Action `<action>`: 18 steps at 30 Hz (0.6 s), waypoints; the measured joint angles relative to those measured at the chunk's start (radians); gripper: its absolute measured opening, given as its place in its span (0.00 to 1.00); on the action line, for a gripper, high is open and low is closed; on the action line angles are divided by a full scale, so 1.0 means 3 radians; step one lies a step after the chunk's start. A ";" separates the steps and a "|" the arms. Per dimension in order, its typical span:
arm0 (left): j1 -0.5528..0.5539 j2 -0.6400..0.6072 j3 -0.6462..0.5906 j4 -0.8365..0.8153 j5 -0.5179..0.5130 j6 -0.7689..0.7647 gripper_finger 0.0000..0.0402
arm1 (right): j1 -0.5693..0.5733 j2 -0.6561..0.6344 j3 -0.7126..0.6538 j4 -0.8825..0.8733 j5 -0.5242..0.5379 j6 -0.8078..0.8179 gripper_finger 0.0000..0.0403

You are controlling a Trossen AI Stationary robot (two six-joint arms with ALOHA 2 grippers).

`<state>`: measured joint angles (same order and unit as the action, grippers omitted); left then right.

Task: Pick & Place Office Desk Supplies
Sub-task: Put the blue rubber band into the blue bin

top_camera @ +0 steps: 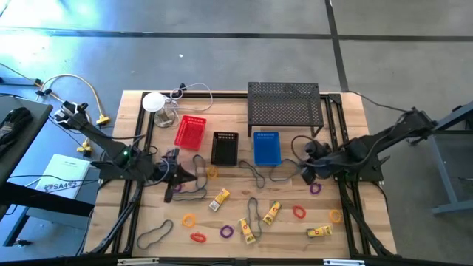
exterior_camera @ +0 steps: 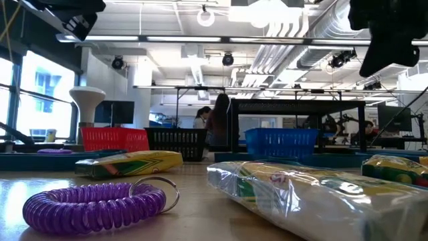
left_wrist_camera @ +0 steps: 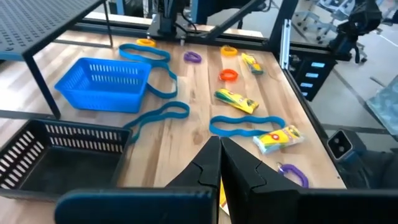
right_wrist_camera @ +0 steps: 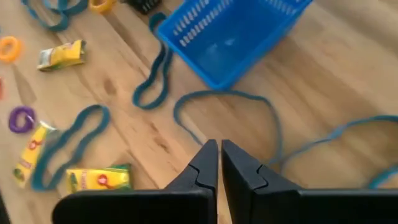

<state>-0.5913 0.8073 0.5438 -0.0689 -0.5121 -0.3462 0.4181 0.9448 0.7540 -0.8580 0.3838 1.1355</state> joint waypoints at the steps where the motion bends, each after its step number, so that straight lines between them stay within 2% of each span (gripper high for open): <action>1: 0.0000 0.0009 0.0000 0.0004 0.0001 0.0013 0.00 | -0.0008 0.0046 -0.0001 0.0071 -0.0014 -0.0007 0.02; 8: 0.0001 0.0077 0.0000 0.0004 0.0059 0.0167 0.00 | -0.0044 0.0379 0.0001 0.0830 -0.0088 -0.0236 0.02; 12: 0.0001 0.0092 0.0000 0.0000 0.0079 0.0167 0.00 | -0.0046 0.0576 0.0001 0.0983 -0.0123 -0.0504 0.02; 18: 0.0001 0.0092 0.0000 0.0004 0.0076 0.0167 0.00 | -0.0044 0.0898 0.0001 0.1083 -0.1028 -0.0411 0.02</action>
<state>-0.5911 0.8349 0.5438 -0.0677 -0.4892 -0.2962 0.4049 1.2141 0.7544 -0.5332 0.0753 1.0122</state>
